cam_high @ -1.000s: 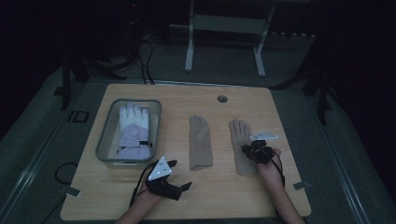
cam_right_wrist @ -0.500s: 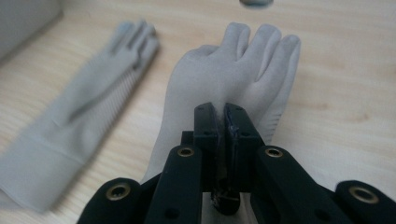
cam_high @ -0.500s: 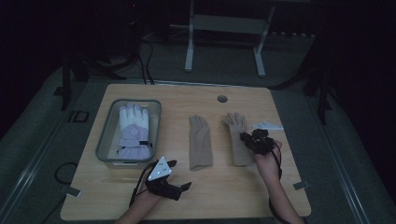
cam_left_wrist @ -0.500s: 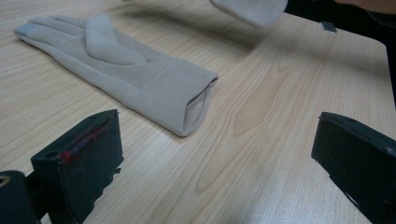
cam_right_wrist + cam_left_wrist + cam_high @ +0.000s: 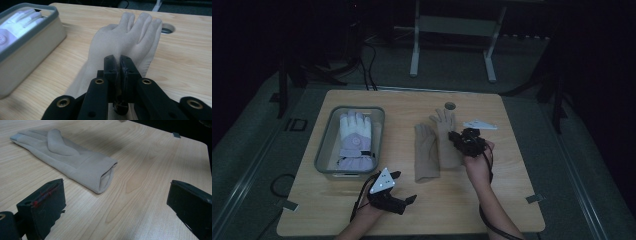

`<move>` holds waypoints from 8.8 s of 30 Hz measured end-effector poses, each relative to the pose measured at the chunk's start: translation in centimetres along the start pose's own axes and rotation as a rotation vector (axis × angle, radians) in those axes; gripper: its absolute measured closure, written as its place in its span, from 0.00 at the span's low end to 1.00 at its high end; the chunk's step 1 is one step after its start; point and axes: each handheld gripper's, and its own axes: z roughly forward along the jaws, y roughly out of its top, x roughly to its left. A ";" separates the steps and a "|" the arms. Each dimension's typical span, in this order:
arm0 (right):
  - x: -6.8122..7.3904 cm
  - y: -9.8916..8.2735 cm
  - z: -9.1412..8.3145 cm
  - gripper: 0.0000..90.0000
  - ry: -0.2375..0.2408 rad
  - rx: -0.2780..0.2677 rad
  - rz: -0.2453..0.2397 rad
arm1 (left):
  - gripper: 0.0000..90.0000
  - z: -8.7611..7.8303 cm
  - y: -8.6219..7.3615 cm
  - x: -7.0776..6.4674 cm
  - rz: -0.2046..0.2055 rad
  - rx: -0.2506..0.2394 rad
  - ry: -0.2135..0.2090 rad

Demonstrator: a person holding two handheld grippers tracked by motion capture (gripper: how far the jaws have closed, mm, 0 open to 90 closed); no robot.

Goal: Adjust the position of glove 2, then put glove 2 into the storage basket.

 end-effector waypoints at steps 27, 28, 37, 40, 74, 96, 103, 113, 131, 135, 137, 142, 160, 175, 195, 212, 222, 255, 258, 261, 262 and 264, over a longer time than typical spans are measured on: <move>5.1 -4.7 6.9 0.91 -0.001 0.124 0.078 | 0.02 -0.3 0.1 0.0 0.006 -0.002 0.012; 5.0 -5.0 7.3 0.91 0.003 0.139 0.081 | 0.02 -0.3 0.1 0.0 0.008 0.001 0.013; 4.9 -4.8 6.6 0.70 0.033 0.122 0.063 | 0.02 -0.2 0.3 0.1 -0.020 0.012 0.016; 4.5 -4.2 5.6 0.60 0.051 0.099 0.030 | 0.02 -0.1 0.5 0.0 -0.004 0.024 0.056; -0.3 -1.2 12.3 0.41 0.129 0.291 0.086 | 0.18 7.8 5.2 1.2 0.195 0.391 0.003; 0.3 -0.8 11.6 0.86 0.106 0.307 0.102 | 0.88 8.2 5.9 1.8 0.202 0.454 0.106; 0.4 -0.1 10.2 0.88 0.136 0.278 0.119 | 0.89 6.9 6.8 1.3 0.197 0.423 0.108; 1.8 3.0 7.7 0.88 0.163 0.202 0.087 | 0.89 4.4 9.1 1.1 0.212 0.380 0.122; 6.5 8.3 6.8 0.88 0.230 0.119 0.032 | 0.89 -2.0 11.9 2.7 0.240 0.354 0.208; 7.8 9.0 7.3 0.88 0.247 0.116 0.032 | 0.89 -3.5 11.8 3.2 0.239 0.356 0.229; 8.3 9.2 7.6 0.88 0.262 0.114 0.036 | 0.89 -4.3 11.7 3.5 0.238 0.360 0.239; 10.0 9.6 8.3 0.88 0.283 0.114 0.017 | 0.89 -6.4 11.5 4.3 0.227 0.368 0.267; 16.3 10.3 12.3 0.88 0.357 0.138 -0.057 | 0.89 -10.9 9.1 6.6 0.166 0.415 0.331; 21.1 10.3 15.6 0.88 0.405 0.179 -0.129 | 0.89 -13.9 7.1 8.0 0.105 0.457 0.381; 19.8 7.5 19.0 0.69 0.377 0.240 -0.138 | 0.88 -11.2 5.2 9.4 0.035 0.512 0.327; 16.9 7.9 15.3 0.21 0.454 0.157 -0.216 | 0.20 -13.3 8.1 8.3 -0.103 0.300 0.294; 15.3 6.9 12.9 0.21 0.445 0.156 -0.270 | 0.20 -10.7 8.4 7.3 -0.089 0.262 0.266; 6.4 1.3 7.6 0.21 0.369 0.170 -0.239 | 0.20 -1.7 7.9 2.0 0.048 0.242 0.021; 5.6 0.7 7.3 0.21 0.368 0.167 -0.221 | 0.20 -0.9 7.6 1.6 0.052 0.244 0.003; 4.9 -0.1 7.0 0.21 0.361 0.173 -0.216 | 0.20 -0.1 7.3 1.2 0.051 0.254 -0.019; 4.6 -0.3 6.9 0.21 0.357 0.177 -0.215 | 0.20 0.2 7.1 1.1 0.050 0.260 -0.025; 4.1 -0.8 6.8 0.21 0.349 0.184 -0.219 | 0.20 0.7 6.9 0.9 0.057 0.272 -0.038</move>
